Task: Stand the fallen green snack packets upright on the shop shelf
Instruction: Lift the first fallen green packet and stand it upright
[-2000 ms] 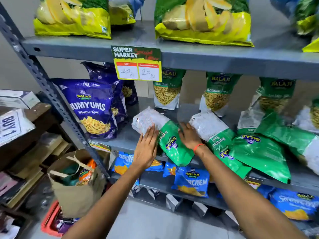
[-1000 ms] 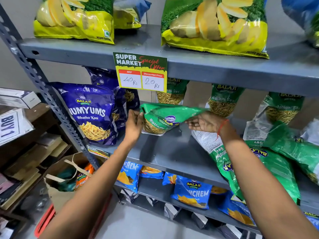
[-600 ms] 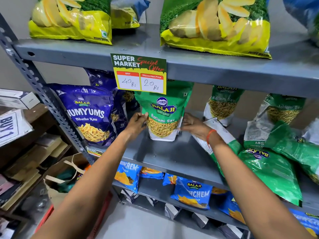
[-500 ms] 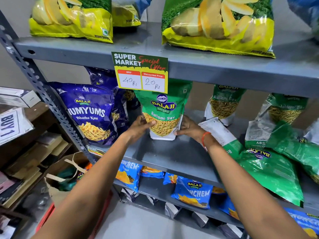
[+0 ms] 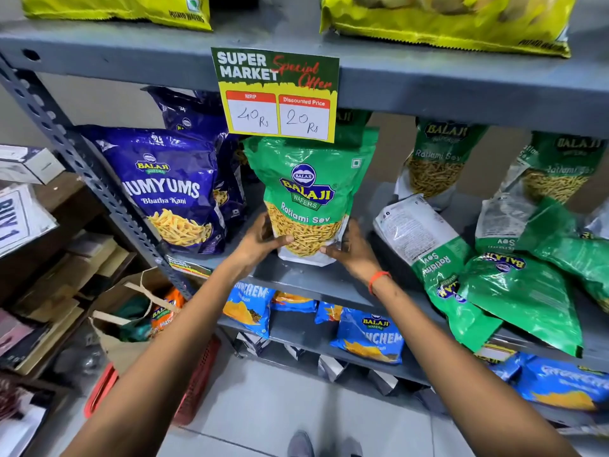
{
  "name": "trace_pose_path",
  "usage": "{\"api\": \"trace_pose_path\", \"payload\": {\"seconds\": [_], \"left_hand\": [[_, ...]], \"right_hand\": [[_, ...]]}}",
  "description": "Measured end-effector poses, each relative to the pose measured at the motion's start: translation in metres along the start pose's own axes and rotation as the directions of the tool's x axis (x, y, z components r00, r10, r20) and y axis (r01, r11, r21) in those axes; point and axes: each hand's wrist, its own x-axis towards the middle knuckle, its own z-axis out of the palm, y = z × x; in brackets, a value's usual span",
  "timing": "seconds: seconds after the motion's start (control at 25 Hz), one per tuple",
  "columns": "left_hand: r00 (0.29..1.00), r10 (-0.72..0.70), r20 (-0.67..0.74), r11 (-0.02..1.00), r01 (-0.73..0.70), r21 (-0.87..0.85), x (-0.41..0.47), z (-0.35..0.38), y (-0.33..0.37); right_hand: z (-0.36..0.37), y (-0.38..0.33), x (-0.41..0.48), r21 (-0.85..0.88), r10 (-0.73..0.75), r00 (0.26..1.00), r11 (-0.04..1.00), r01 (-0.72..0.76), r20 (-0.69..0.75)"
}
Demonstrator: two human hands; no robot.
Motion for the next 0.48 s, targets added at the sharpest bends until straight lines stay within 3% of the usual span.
{"api": "trace_pose_path", "payload": {"seconds": [0.12,0.24,0.28,0.36,0.48], "left_hand": [[0.999,0.043,-0.011,0.998,-0.043,0.050,-0.006,0.006,0.007],[0.970,0.169,-0.177,0.944,-0.108,0.312,-0.013,0.021,0.012],[0.937,0.269,-0.221,0.880,-0.146,0.452,-0.018,0.028,0.014],[0.850,0.482,-0.212,0.657,-0.191,0.729,-0.023,0.044,0.015],[0.710,0.699,-0.089,0.370,-0.252,0.894,-0.023,0.074,0.019]], "right_hand": [[0.000,-0.004,-0.001,-0.063,0.004,1.000,0.998,-0.004,-0.004],[-0.008,-0.013,-0.002,-0.226,-0.012,1.000,0.974,0.012,0.002],[-0.013,-0.014,-0.002,-0.285,-0.036,0.999,0.958,0.030,-0.015],[-0.027,-0.012,-0.004,-0.449,-0.122,0.988,0.891,0.066,-0.095],[-0.055,0.001,-0.007,-0.636,-0.201,0.959,0.771,0.029,-0.198]]}}
